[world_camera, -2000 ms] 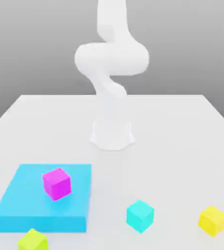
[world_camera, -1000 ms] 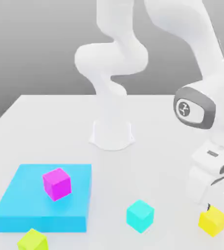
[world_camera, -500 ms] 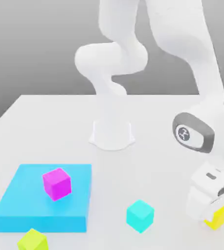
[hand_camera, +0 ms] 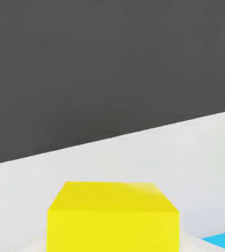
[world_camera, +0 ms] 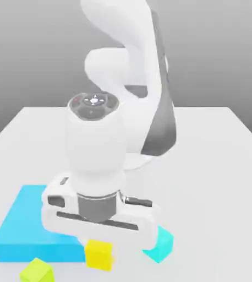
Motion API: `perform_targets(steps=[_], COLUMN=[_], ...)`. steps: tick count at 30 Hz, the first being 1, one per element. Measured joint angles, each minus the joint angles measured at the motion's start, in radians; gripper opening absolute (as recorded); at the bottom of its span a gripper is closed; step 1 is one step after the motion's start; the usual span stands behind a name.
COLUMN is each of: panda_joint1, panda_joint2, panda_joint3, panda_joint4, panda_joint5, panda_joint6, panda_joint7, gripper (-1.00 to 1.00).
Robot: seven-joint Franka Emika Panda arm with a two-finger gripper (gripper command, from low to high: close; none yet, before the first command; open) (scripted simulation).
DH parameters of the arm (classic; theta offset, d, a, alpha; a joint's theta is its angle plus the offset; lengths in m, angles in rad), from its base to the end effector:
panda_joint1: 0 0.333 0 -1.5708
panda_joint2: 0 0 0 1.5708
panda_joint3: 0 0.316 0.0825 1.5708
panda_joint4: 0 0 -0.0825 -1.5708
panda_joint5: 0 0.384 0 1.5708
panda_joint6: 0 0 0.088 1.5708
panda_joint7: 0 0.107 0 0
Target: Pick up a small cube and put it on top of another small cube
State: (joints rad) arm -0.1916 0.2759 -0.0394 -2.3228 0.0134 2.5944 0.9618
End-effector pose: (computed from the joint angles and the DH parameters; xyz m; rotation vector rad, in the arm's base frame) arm 0.5080 -0.1202 0.2211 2.5863 -1.7747 -0.0038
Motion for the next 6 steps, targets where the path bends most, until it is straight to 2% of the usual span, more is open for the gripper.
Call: perform_targets(steps=[2,3,6], panda_joint1=[-0.050,-0.061,-0.061], panda_joint2=[0.073,0.110,0.110], panda_joint3=[-0.028,-0.032,-0.032], panda_joint4=[0.028,0.036,0.036], panda_joint5=[0.036,0.048,0.048], panda_joint6=[0.047,0.075,0.075], panda_joint7=[0.004,0.002,0.002], gripper=[-1.00,1.00,1.00])
